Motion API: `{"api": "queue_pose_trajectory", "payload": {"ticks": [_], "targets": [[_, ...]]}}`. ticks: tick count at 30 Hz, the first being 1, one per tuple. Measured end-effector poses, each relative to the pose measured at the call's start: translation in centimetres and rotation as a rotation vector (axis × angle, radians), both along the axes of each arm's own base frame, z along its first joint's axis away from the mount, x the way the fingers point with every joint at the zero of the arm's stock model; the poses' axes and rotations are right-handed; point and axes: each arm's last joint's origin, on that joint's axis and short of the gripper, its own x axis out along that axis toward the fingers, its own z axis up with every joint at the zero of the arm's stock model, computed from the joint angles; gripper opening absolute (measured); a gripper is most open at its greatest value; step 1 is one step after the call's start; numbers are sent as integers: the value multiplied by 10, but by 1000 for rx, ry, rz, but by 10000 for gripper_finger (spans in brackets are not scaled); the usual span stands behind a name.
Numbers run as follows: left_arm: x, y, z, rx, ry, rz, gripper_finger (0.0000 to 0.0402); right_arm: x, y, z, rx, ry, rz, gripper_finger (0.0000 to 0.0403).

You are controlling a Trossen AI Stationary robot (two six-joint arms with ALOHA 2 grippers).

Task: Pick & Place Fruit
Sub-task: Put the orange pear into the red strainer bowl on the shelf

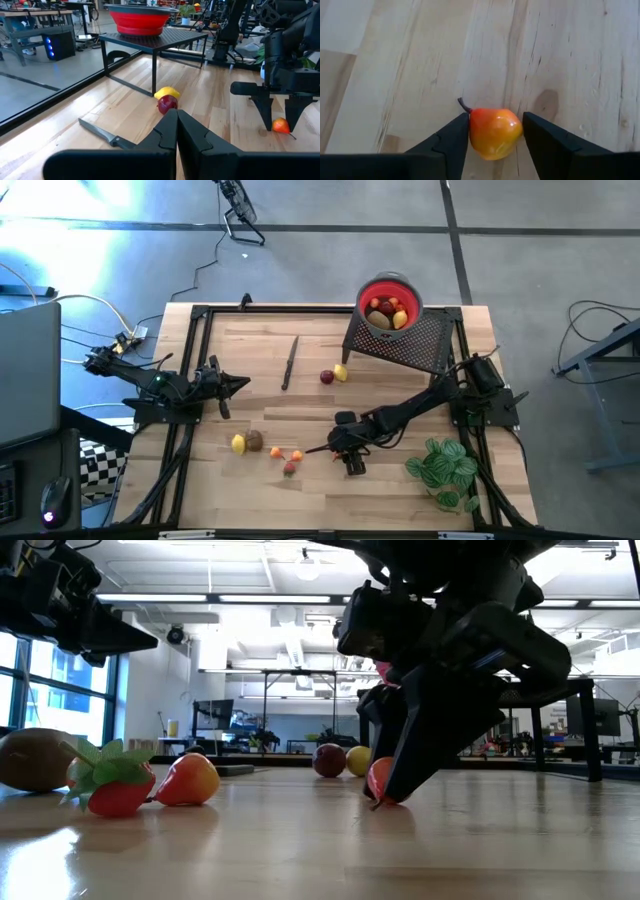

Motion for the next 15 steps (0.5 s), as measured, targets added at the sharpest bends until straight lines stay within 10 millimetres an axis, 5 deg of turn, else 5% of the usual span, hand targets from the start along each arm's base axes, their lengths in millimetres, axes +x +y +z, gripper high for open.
{"api": "queue_pose_trajectory", "payload": {"ticks": [15], "targets": [[0, 0, 0, 0, 0, 0, 0, 0, 0, 0, 2, 2, 2, 153]]}}
